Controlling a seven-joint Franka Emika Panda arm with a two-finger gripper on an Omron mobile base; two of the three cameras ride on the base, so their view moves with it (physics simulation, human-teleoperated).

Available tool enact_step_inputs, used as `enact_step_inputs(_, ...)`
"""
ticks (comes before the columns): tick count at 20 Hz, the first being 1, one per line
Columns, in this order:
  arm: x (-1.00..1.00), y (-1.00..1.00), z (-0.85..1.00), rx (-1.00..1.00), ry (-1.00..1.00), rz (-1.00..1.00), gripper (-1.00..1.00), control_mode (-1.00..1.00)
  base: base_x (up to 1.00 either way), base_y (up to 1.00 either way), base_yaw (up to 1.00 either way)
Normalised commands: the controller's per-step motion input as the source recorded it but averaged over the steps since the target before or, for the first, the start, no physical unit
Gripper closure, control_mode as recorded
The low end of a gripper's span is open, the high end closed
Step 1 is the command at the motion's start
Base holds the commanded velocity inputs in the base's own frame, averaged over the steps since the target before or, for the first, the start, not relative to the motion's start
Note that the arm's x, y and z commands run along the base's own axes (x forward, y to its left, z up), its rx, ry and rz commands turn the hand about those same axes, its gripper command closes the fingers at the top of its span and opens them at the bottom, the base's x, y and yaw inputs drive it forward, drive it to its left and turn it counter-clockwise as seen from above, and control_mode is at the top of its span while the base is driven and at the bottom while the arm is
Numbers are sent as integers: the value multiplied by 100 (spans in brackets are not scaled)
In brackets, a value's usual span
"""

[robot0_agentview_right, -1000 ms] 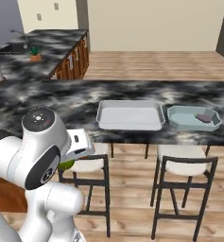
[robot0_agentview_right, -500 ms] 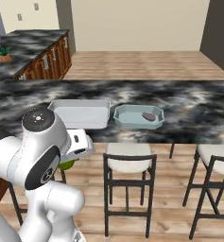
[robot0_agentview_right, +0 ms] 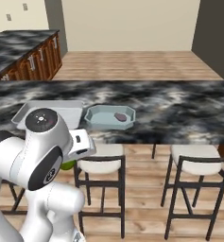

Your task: Place the cold items (eggplant and lime) from the fridge in one tupperware on the dining counter. Place the warm items (kebab skewer and hot dog) in the stove area in another tupperware.

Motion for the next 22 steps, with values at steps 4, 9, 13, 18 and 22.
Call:
enact_step_inputs(4,0,0,0,0,0,0,100,100,37,-6,0)
enact_step_inputs(9,0,0,0,0,0,0,100,100,49,-12,0)
enact_step_inputs(13,0,0,0,0,0,0,100,100,54,-43,0)
enact_step_inputs(18,0,0,0,0,0,0,100,100,54,-55,0)
enact_step_inputs(22,0,0,0,0,0,0,100,100,47,-26,0)
